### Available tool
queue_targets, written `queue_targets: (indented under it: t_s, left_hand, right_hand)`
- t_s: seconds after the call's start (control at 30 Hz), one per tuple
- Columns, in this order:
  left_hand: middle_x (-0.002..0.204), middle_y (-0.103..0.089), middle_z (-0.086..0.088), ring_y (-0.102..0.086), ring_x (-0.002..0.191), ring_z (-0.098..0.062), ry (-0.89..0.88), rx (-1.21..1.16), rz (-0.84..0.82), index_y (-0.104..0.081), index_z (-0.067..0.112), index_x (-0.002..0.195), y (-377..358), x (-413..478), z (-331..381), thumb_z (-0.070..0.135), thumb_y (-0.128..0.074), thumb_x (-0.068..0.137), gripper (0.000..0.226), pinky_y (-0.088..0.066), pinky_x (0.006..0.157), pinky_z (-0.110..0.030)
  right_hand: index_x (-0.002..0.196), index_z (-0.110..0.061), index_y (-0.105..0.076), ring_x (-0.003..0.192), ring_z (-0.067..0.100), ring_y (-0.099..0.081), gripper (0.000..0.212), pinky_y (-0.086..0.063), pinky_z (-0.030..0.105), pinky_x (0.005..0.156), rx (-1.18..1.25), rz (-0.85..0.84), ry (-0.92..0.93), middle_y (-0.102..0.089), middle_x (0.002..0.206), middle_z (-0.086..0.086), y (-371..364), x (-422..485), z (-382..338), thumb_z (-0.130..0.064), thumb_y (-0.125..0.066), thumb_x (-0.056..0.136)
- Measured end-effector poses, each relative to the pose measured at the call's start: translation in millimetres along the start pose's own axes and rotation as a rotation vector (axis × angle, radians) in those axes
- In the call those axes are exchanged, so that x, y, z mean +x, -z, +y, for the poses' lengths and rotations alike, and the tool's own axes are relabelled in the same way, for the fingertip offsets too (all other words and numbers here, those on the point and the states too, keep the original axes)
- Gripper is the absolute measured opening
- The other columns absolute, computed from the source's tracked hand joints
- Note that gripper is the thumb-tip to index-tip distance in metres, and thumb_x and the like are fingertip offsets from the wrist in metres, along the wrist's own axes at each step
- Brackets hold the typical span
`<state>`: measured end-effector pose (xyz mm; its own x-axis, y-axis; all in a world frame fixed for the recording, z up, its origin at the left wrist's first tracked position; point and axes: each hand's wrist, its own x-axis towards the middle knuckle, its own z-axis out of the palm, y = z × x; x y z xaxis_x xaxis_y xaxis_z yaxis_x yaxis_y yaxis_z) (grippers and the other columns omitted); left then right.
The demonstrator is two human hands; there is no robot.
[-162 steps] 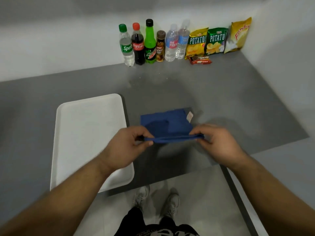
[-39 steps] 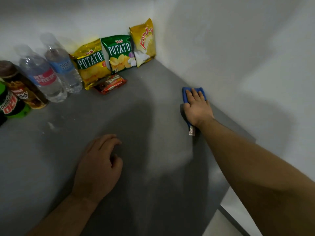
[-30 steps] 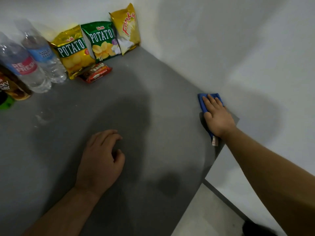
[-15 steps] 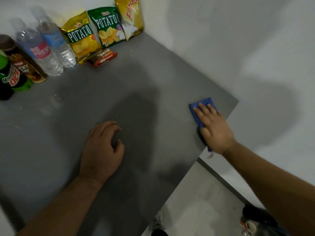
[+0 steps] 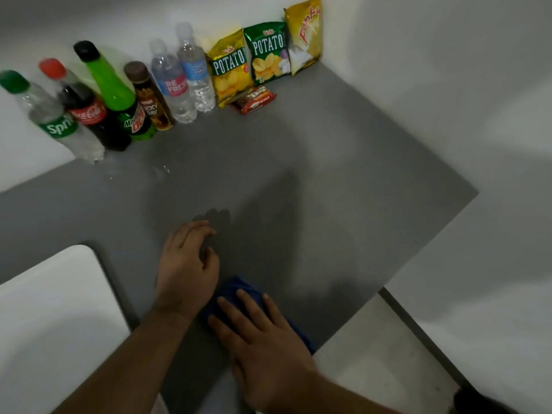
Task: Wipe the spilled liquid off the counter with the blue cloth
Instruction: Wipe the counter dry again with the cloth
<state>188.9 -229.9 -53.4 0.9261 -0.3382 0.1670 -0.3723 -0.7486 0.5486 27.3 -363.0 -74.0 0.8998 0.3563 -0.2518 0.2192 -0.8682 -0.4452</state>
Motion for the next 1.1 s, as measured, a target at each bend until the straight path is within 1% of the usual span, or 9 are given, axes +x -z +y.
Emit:
queue_targets:
  t_s: [0.13, 0.27, 0.37, 0.43, 0.6, 0.77, 0.9, 1.0, 1.1]
  left_hand:
    - [0.131, -0.064, -0.008, -0.051, 0.125, -0.023, 0.044, -0.020, 0.015, -0.065, 0.010, 0.117, 10, -14, -16, -0.004, -0.065, 0.085, 0.035, -0.041, 0.113, -0.041]
    - [0.131, -0.064, -0.009, -0.055, 0.125, -0.029, 0.073, -0.025, 0.028, -0.067, 0.009, 0.117, 13, -21, -24, -0.005, -0.066, 0.084, 0.036, -0.042, 0.112, -0.043]
    - [0.132, -0.064, -0.009, -0.055, 0.126, -0.029, 0.071, -0.035, 0.039, -0.067, 0.009, 0.117, 15, -20, -28, 0.002, -0.061, 0.087, 0.032, -0.041, 0.114, -0.048]
    - [0.133, -0.064, -0.009, -0.054, 0.128, -0.030, 0.079, -0.035, 0.029, -0.067, 0.010, 0.118, 16, -19, -32, 0.003, -0.061, 0.087, 0.032, -0.040, 0.115, -0.048]
    - [0.129, -0.064, -0.008, -0.055, 0.127, -0.030, 0.087, -0.044, 0.022, -0.068, 0.010, 0.114, 19, -13, -37, 0.011, -0.057, 0.082, 0.033, -0.041, 0.114, -0.048]
    - [0.128, -0.064, -0.004, -0.054, 0.127, -0.027, 0.107, -0.052, 0.012, -0.068, 0.013, 0.113, 21, -4, -46, 0.013, -0.057, 0.081, 0.034, -0.038, 0.114, -0.036]
    - [0.129, -0.064, -0.006, -0.055, 0.128, -0.030, 0.120, -0.049, 0.017, -0.068, 0.012, 0.114, 21, 4, -51, 0.004, -0.063, 0.083, 0.032, -0.041, 0.113, -0.045]
    - [0.128, -0.064, -0.007, -0.055, 0.126, -0.030, 0.122, -0.048, 0.024, -0.068, 0.011, 0.114, 22, 11, -51, 0.010, -0.059, 0.082, 0.032, -0.041, 0.113, -0.046]
    - [0.130, -0.064, -0.006, -0.055, 0.126, -0.029, 0.142, -0.064, 0.020, -0.067, 0.011, 0.114, 24, 20, -52, 0.014, -0.057, 0.082, 0.034, -0.039, 0.114, -0.040]
  right_hand:
    - [0.163, -0.044, 0.006, 0.150, 0.009, 0.036, 0.062, 0.027, 0.051, 0.117, 0.026, -0.069, 0.115, 0.018, 0.171, -0.018, -5, 22, -12, -0.048, -0.017, 0.106]
    - [0.164, -0.042, -0.004, 0.158, 0.014, 0.016, 0.063, 0.010, 0.054, 0.127, -0.098, 0.056, 0.078, 0.000, 0.174, -0.014, -1, 16, 21, -0.045, -0.029, 0.107]
    - [0.164, -0.034, -0.021, 0.160, 0.020, -0.008, 0.061, -0.014, 0.052, 0.126, -0.158, 0.216, -0.097, -0.016, 0.173, -0.005, 31, 10, 78, -0.041, -0.036, 0.105]
    - [0.164, -0.031, -0.025, 0.159, 0.023, -0.011, 0.061, -0.021, 0.054, 0.126, -0.149, 0.241, -0.254, -0.016, 0.172, -0.003, 62, 9, 131, -0.045, -0.030, 0.105]
    - [0.163, -0.023, -0.028, 0.158, 0.033, -0.016, 0.071, -0.018, 0.056, 0.126, -0.104, 0.323, -0.589, -0.023, 0.171, 0.008, 135, 8, 264, -0.053, -0.017, 0.099]
    - [0.165, -0.023, -0.019, 0.160, 0.031, -0.007, 0.059, -0.012, 0.055, 0.127, -0.069, 0.410, -0.815, -0.010, 0.174, 0.006, 180, 35, 343, -0.040, -0.027, 0.110]
    - [0.166, -0.022, -0.020, 0.159, 0.034, -0.008, 0.058, -0.012, 0.054, 0.127, -0.089, 0.433, -0.751, -0.013, 0.174, 0.007, 170, 66, 305, -0.033, -0.035, 0.110]
    - [0.164, -0.022, -0.028, 0.158, 0.036, -0.015, 0.059, -0.017, 0.056, 0.126, -0.098, 0.391, -0.504, -0.023, 0.171, 0.008, 139, 87, 222, -0.032, -0.033, 0.106]
    - [0.164, -0.025, -0.027, 0.159, 0.034, -0.011, 0.066, -0.013, 0.057, 0.127, -0.106, 0.266, -0.262, -0.022, 0.172, 0.005, 89, 104, 119, -0.035, -0.040, 0.100]
